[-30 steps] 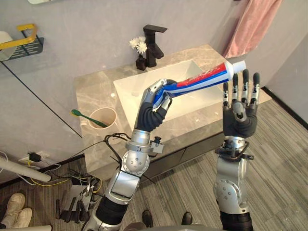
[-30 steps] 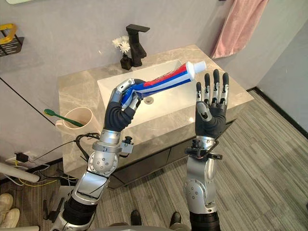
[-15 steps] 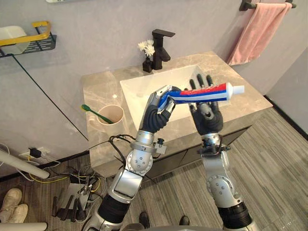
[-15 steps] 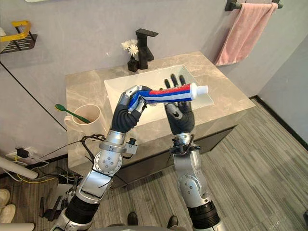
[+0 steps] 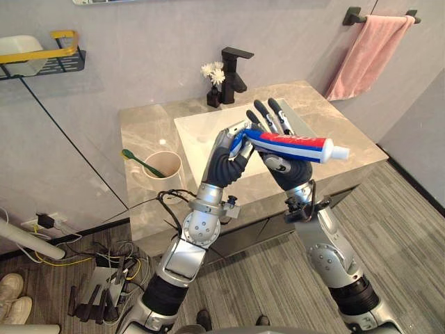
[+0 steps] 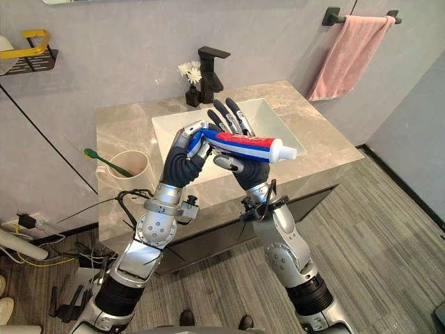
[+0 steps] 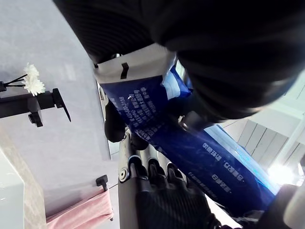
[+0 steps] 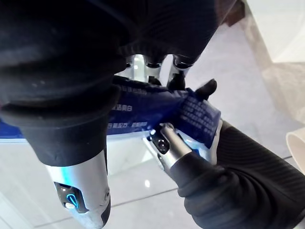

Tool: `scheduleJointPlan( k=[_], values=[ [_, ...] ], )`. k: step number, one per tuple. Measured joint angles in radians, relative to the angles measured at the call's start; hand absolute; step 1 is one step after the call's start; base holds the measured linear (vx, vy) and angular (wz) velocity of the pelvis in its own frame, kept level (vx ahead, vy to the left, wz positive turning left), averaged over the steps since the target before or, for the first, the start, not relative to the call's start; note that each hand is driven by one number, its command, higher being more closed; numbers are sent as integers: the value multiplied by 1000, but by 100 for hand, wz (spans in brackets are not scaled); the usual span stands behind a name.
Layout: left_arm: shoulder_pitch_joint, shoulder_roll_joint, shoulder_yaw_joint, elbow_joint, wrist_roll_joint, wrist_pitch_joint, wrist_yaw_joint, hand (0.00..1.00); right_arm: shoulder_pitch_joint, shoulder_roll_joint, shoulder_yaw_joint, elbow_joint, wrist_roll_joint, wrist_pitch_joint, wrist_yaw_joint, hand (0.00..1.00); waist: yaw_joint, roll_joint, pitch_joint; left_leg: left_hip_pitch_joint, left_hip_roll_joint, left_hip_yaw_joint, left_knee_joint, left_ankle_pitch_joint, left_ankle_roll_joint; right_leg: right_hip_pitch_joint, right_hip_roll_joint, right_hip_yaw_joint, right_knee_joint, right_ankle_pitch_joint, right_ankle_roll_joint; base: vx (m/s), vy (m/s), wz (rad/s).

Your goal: Organize washtable

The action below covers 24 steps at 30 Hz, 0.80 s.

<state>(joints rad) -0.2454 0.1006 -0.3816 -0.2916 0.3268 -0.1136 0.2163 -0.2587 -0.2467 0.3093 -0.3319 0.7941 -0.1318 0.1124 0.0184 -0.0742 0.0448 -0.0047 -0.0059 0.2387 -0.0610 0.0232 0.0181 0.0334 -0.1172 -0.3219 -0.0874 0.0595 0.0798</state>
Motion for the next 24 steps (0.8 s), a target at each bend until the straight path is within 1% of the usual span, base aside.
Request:
scheduleJointPlan(
  k=[4, 7, 9, 14, 17, 21, 22, 24],
  values=[
    [0, 2, 1, -30, 1, -18, -3, 100, 0, -1, -21, -48, -28, 0, 2, 0, -2, -1, 0, 1, 0, 11, -5, 0, 0, -5, 0, 11, 0, 1, 1, 3, 4, -7],
    [0, 3, 1, -30, -1, -19, -20, 100, 0, -2, -53, -53, -42, -1, 3, 0, -4, -1, 0, 3, 1, 17, -5, 0, 0, -8, 0, 20, 1, 3, 4, -13, 6, -8],
    [0, 3, 1, -30, -2, -20, -21, 100, 0, -4, -66, -56, -64, -1, 2, 0, -5, -1, 0, 3, 2, 25, -7, 0, 0, -14, 0, 27, 3, 3, 5, -27, 3, -14],
    [1, 4, 0, -30, -6, -39, -21, 100, 1, -11, -77, -95, -122, -1, 3, 0, -7, -1, 1, 3, 4, 38, -10, -1, 0, -27, -2, 44, 11, 3, 5, -20, 4, -9],
    [3, 6, 1, -30, -8, -48, -22, 100, 2, -11, -104, -99, -165, -1, 22, 0, -7, -1, 1, 2, 4, 39, -10, -1, 0, -29, -3, 45, 12, 3, 5, 0, 0, 0],
    [9, 11, 2, -30, -15, -54, -22, 100, 13, -11, -112, -124, -211, -2, 24, 0, -7, -1, 1, -2, 4, 42, -12, -1, 0, -35, -3, 48, 12, 3, 5, 0, 0, 0],
    [11, 12, 2, -30, -20, -58, -23, 100, 14, -11, -113, -125, -219, -4, 25, 100, -9, -1, 1, -2, 3, 43, -13, -1, 0, -36, -3, 48, 12, 3, 5, 0, 0, 0],
    [11, 12, 3, -30, -29, -60, -31, 100, 14, -10, -117, -125, -230, -12, 29, 100, -9, -1, 1, -2, 3, 43, -14, -1, 0, -37, -3, 48, 12, 3, 5, 0, 0, 0]
  ],
)
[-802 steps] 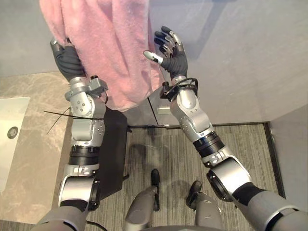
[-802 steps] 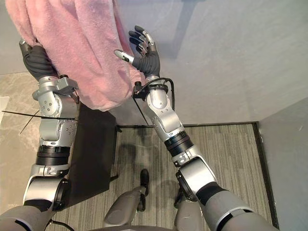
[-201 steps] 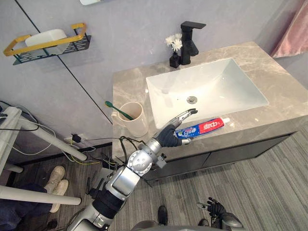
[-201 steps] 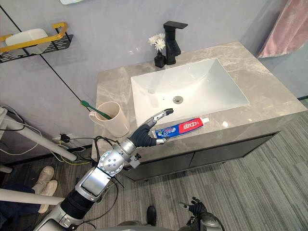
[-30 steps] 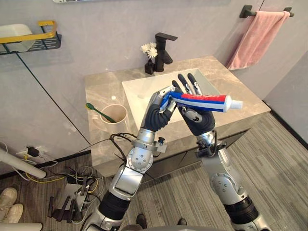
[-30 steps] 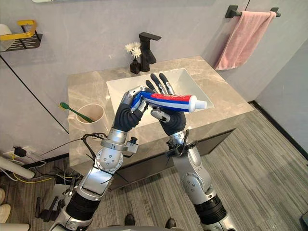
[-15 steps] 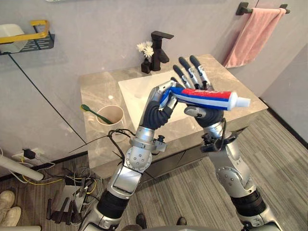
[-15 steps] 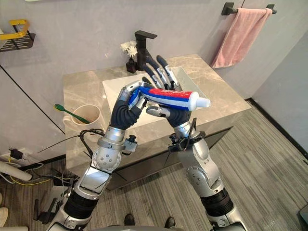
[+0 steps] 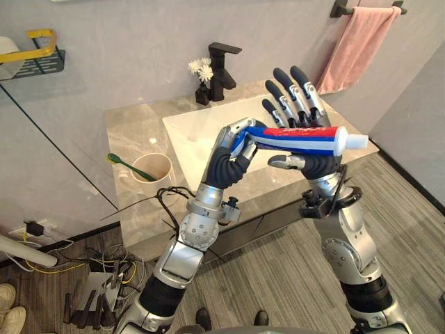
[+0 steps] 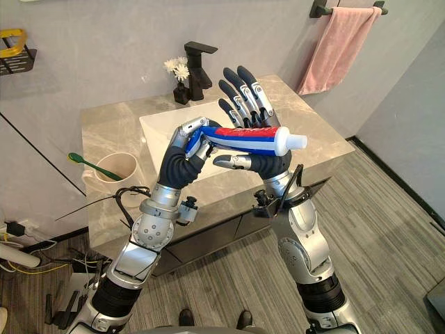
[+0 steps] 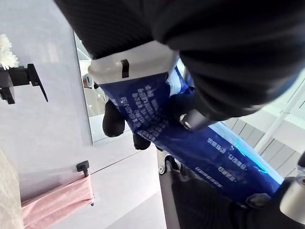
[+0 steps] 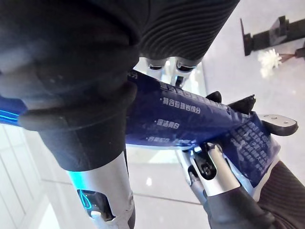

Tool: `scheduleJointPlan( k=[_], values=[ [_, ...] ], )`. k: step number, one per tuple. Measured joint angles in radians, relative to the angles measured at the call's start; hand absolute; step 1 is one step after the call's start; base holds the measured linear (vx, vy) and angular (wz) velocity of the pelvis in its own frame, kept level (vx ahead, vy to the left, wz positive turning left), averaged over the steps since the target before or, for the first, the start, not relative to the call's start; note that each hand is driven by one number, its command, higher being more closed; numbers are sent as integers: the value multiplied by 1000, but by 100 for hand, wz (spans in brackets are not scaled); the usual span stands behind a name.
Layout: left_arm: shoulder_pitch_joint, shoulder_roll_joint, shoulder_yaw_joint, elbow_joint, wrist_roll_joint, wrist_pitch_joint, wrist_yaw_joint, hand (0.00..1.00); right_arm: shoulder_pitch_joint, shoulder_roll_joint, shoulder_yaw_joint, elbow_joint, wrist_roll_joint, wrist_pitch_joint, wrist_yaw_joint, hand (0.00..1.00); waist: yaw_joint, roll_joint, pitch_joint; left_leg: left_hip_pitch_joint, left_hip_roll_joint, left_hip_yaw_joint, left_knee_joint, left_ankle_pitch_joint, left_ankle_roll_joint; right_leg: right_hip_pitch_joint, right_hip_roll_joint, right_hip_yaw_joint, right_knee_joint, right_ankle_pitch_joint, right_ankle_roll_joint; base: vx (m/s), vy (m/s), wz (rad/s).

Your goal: Organize washtable

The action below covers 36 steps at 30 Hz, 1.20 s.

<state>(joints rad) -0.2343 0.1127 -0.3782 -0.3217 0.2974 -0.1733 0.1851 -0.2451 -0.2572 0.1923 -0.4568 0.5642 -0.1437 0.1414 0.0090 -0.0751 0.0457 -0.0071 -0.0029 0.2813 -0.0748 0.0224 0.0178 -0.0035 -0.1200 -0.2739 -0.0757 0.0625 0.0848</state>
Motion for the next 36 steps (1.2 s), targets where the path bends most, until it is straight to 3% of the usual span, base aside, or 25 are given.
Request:
scheduleJointPlan(
  k=[22, 23, 30, 36],
  values=[
    [27, -2, 14, 1, -10, -9, -32, 100, -3, 103, -13, 0, -147, -6, -32, 100, 0, 1, 1, -14, -9, -21, -1, 0, 1, -3, -2, -24, -1, -1, 2, -5, -3, 2],
    [27, -2, 14, 1, -10, -9, -32, 0, -3, 111, -13, 0, -149, -6, -35, 100, 0, 1, 1, -14, -9, -21, -1, 0, 1, -3, -3, -24, -1, -1, 2, 0, 0, 0],
    [58, 10, 30, 16, -10, -3, -28, 0, -24, 136, -37, 6, -203, -9, -94, 100, 2, 1, 1, -13, -10, -22, -1, 1, 2, -1, -3, -25, -1, -1, 2, 0, 0, 0],
    [57, 17, 103, -16, -12, 17, 3, 0, -147, 137, -172, 90, -228, -46, -192, 100, 1, 2, 2, -10, -13, -36, -1, 6, 7, 8, -6, -42, -1, -1, 2, -18, -1, 7]
  ],
)
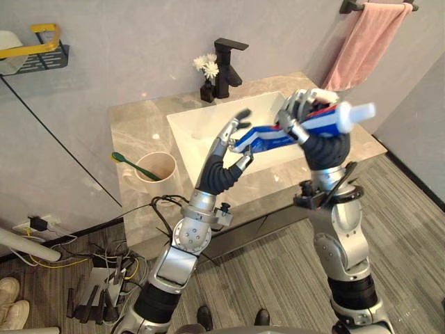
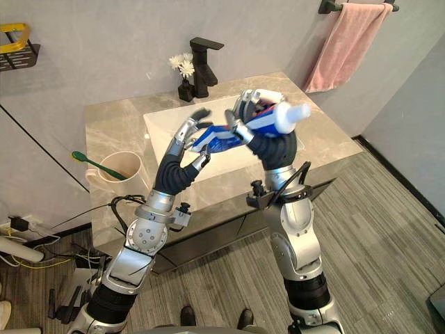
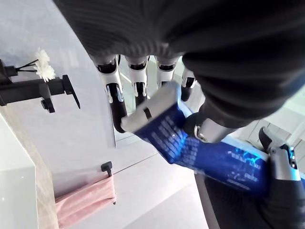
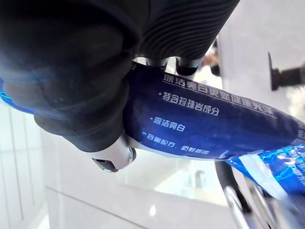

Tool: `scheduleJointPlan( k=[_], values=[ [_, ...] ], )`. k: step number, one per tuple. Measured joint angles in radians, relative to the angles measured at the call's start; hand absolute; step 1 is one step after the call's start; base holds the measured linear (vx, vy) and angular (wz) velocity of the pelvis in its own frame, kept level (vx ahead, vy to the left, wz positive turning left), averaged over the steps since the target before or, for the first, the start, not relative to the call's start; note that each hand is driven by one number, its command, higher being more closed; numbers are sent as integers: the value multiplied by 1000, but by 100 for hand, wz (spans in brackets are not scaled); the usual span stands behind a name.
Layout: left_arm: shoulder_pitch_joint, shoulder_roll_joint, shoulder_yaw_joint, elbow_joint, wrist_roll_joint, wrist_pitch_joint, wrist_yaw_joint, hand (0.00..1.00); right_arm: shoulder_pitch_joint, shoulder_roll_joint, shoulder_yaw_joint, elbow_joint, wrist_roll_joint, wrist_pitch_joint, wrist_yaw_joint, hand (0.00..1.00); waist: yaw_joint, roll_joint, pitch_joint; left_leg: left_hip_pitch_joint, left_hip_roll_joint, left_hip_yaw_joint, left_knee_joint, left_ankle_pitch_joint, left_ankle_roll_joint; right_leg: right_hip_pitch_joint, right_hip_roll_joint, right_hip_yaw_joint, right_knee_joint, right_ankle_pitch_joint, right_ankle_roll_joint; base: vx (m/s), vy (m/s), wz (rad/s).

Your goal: Organize washtable

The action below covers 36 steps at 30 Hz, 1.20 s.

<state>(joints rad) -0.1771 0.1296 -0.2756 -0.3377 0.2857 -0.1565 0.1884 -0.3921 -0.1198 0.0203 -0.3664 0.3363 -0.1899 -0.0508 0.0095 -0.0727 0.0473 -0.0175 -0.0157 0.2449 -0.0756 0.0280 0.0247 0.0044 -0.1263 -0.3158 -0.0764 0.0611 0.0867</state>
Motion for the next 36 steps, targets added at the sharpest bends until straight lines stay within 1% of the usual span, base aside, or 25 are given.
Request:
scheduleJointPlan(
  k=[5, 7, 11, 14, 15, 17, 19, 20, 23, 24, 26, 27, 28, 31, 32, 33, 35, 36],
  values=[
    [-22, 35, 67, -164, 1, -3, 24, 0, -71, -83, -69, 52, -45, 0, -40, 100, 3, 18, 10, 6, -7, -39, 0, 7, 5, 25, -13, -45, 0, -1, 0, -12, 19, 21],
    [-34, 38, 92, -196, 1, -5, 34, 0, -96, -93, -87, 73, -53, 0, -42, 100, 4, 22, 10, 6, -12, -56, -6, 15, 5, 31, -15, -65, 0, -2, 2, -20, 25, 34],
    [-46, 42, 159, -250, -5, -6, 38, 0, -155, -146, -106, 138, -52, 0, -50, 100, 7, 35, 15, -4, -23, -110, -16, 36, 11, 43, -17, -119, 0, -6, 6, -25, 16, 39],
    [-46, 42, 208, -296, -5, -6, 69, 0, -196, -164, -107, 182, -42, 0, -54, 100, 14, 39, 15, -12, -30, -148, -16, 47, 10, 55, -19, -156, 0, -10, 9, -7, 25, 43],
    [-46, 42, 235, -313, -5, -7, 79, 0, -206, -166, -108, 199, -29, 0, -55, 100, 29, 40, 15, -13, -32, -168, -16, 51, 9, 64, -20, -179, 0, -14, 11, -2, 16, 41],
    [-42, 42, 274, -337, 2, -6, 94, 0, -218, -166, -108, 212, -5, 0, -53, 100, 46, 42, 14, -19, -35, -195, -17, 54, 5, 69, -20, -203, 0, -17, 12, 0, 5, 44],
    [-32, 41, 349, -364, 6, -6, 122, 0, -262, -170, -106, 265, 32, 0, -51, 100, 67, 49, 15, -33, -40, -241, -17, 71, 6, 81, -20, -251, 0, -22, 12, 7, 2, 69],
    [-28, 40, 368, -367, 6, -6, 127, 0, -273, -173, -105, 280, 44, 1, -50, 100, 70, 50, 15, -35, -41, -254, -17, 74, 6, 85, -21, -264, 0, -25, 10, 5, 6, 60],
    [50, 37, 471, -375, 16, -5, 153, 0, -325, -176, -93, 334, 91, 2, -36, 100, 121, 48, 15, -41, -46, -304, -17, 82, 1, 103, -23, -315, 0, -36, 14, 5, 4, 48],
    [70, 35, 491, -375, 23, -2, 164, 0, -334, -178, -89, 340, 100, 2, -34, 100, 124, 48, 16, -43, -48, -316, -17, 83, 2, 106, -22, -322, 1, -38, 16, 5, -13, 49],
    [155, 5, 557, -372, 42, 16, 194, 0, -361, -201, -69, 347, 138, 2, -32, 100, 160, 36, 22, -45, -53, -346, -17, 86, -2, 117, -22, -358, 2, -47, 18, 7, -9, 44],
    [173, -2, 569, -368, 42, 20, 202, 0, -369, -206, -63, 347, 148, 2, -32, 100, 168, 32, 23, -48, -54, -352, -17, 87, -4, 117, -21, -364, 2, -48, 17, 6, -5, 26],
    [191, -8, 580, -361, 42, 22, 206, 0, -377, -207, -58, 347, 158, 2, -31, 100, 172, 27, 23, -51, -54, -356, -17, 88, -5, 117, -21, -369, 2, -48, 17, 5, -1, 25],
    [284, -22, 616, -290, 42, 38, 205, 0, -402, -209, -47, 342, 213, 2, -7, 100, 182, -9, 31, -59, -58, -385, -16, 91, -9, 122, -20, -399, 7, -58, 16, 5, -3, 29],
    [319, -41, 622, -251, 42, 45, 205, 0, -402, -217, -48, 338, 227, 2, 1, 100, 185, -26, 31, -63, -60, -393, -17, 91, -9, 121, -20, -406, 8, -61, 20, 5, -3, 19],
    [336, -52, 622, -232, 42, 49, 204, 0, -401, -227, -48, 334, 236, 2, 5, 100, 185, -33, 31, -65, -61, -399, -16, 91, -9, 121, -21, -413, 10, -64, 22, 7, -2, 28],
    [400, -102, 618, -151, 39, 69, 183, 0, -400, -300, -50, 283, 256, 3, 12, 100, 183, -50, 34, -79, -64, -414, -16, 91, -9, 112, -25, -435, 25, -73, 22, 6, 13, 28],
    [424, -117, 616, -118, 39, 75, 181, 0, -393, -323, -51, 253, 261, 3, 13, 100, 183, -54, 34, -80, -66, -418, -16, 91, -9, 113, -27, -442, 25, -74, 22, 7, 18, 17]
  ],
)
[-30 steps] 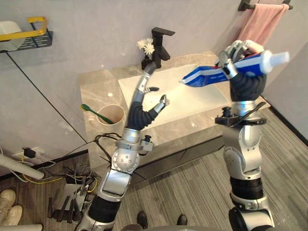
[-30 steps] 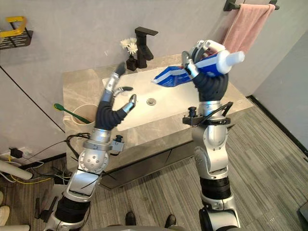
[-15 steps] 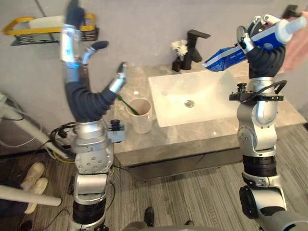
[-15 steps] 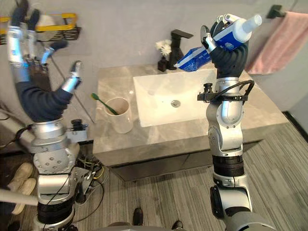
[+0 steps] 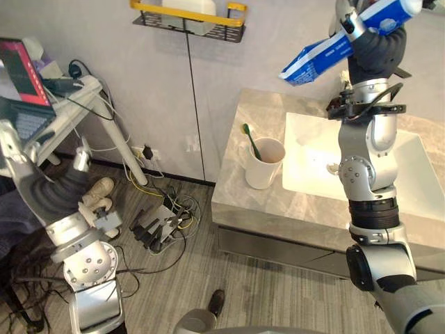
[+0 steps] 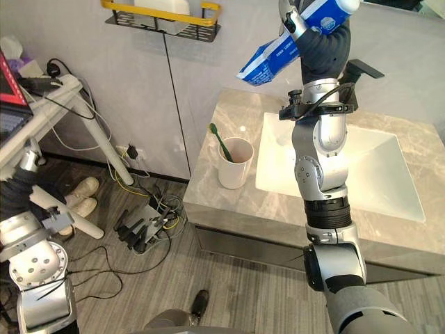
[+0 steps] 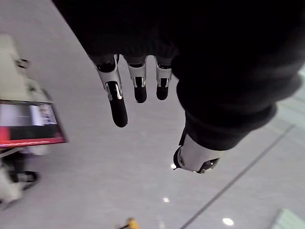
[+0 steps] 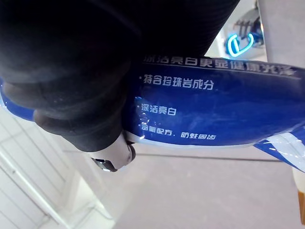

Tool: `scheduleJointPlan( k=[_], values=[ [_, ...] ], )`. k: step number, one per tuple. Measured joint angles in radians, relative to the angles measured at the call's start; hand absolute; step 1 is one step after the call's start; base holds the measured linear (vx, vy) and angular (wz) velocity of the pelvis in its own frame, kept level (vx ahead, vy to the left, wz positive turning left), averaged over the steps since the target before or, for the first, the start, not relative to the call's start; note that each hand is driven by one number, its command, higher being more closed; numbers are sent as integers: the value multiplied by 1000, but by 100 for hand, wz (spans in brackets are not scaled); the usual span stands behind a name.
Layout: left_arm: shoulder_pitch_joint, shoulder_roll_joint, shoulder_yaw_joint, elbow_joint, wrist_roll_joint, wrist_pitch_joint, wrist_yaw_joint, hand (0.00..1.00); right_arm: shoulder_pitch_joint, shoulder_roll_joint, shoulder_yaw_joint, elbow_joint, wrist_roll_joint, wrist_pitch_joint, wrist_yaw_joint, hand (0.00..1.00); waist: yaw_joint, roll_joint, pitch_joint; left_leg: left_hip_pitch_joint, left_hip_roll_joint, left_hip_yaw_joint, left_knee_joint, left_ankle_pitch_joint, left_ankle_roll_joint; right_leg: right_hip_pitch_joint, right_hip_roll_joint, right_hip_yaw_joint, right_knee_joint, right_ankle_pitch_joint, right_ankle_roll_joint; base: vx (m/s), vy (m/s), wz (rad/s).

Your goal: Organize washtable

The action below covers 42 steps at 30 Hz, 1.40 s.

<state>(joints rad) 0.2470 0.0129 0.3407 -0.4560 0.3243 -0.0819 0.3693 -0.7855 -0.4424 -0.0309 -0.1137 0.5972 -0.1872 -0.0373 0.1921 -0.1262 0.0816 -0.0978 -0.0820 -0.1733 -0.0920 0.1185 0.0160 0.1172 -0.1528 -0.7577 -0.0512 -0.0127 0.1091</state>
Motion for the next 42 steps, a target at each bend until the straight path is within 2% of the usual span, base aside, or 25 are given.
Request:
scheduleJointPlan(
  k=[4, 9, 13, 15, 20, 24, 26, 29, 33, 39, 42],
  values=[
    [73, -45, -17, 122, -12, 13, -29, 0, 73, -87, -15, -140, 22, -4, 25, 100, -12, -3, -1, -2, -4, -10, 0, 0, 0, 0, -7, -16, 15, -3, 0, 15, 13, 10],
    [82, -65, -15, 374, -89, 35, -66, 0, 195, -96, -51, -232, 55, -5, 42, 100, -16, -17, -4, -15, 4, 32, 12, -11, 5, -25, -7, 12, 14, -3, -1, -15, 12, -22],
    [84, -69, 6, 542, -160, 48, -86, 0, 264, -26, -48, -262, 63, -5, 42, 100, -41, -48, -16, -28, 21, 76, 23, -22, 3, -55, 1, 58, 15, -5, -6, -13, -3, -36],
    [81, -66, 16, 626, -179, 52, -92, 0, 280, 16, -40, -267, 65, -6, 42, 100, -43, -60, -22, -29, 30, 98, 24, -23, 3, -68, 5, 84, 15, -3, -9, 27, -11, -37],
    [56, -64, 24, 846, -276, 57, -129, 0, 292, 84, 20, -266, 104, -7, 42, 100, -53, -69, -25, -29, 45, 130, 24, -27, -3, -83, 15, 126, 15, -1, -14, 23, -4, -22],
    [38, -50, 26, 922, -318, 56, -143, 0, 293, 100, 48, -261, 109, -7, 42, 100, -53, -72, -24, -28, 47, 137, 23, -28, -3, -86, 16, 133, 16, -1, -14, 10, 5, -6],
    [32, -29, 27, 951, -333, 56, -150, 0, 293, 111, 49, -253, 111, -10, 42, 100, -56, -81, -24, -28, 47, 138, 22, -28, -3, -87, 16, 134, 16, -1, -14, 0, 0, 0],
    [7, 11, 64, 1027, -355, 55, -150, 0, 293, 125, 72, -215, 130, -14, 42, 100, -65, -112, -23, -29, 47, 138, 17, -28, -3, -90, 15, 134, 16, -1, -14, 11, 9, 0],
    [-3, 29, 79, 1069, -362, 54, -150, 0, 293, 124, 88, -209, 130, -16, 42, 100, -65, -120, -21, -29, 46, 133, 5, -27, -3, -93, 15, 130, 16, -1, -14, 18, 11, 3],
    [-13, 42, 104, 1139, -396, 51, -151, 0, 294, 61, 80, -166, 123, -16, 40, 100, -68, -147, -8, -47, 44, 110, 3, -27, -3, -105, 16, 116, 17, -3, -17, 24, 8, 7],
    [-13, 50, 104, 1163, -404, 49, -152, 0, 308, 52, 79, -163, 116, -16, 40, 100, -68, -153, -3, -48, 44, 102, 6, -27, -3, -105, 14, 106, 26, -3, -17, 43, 16, 10]
  ],
)
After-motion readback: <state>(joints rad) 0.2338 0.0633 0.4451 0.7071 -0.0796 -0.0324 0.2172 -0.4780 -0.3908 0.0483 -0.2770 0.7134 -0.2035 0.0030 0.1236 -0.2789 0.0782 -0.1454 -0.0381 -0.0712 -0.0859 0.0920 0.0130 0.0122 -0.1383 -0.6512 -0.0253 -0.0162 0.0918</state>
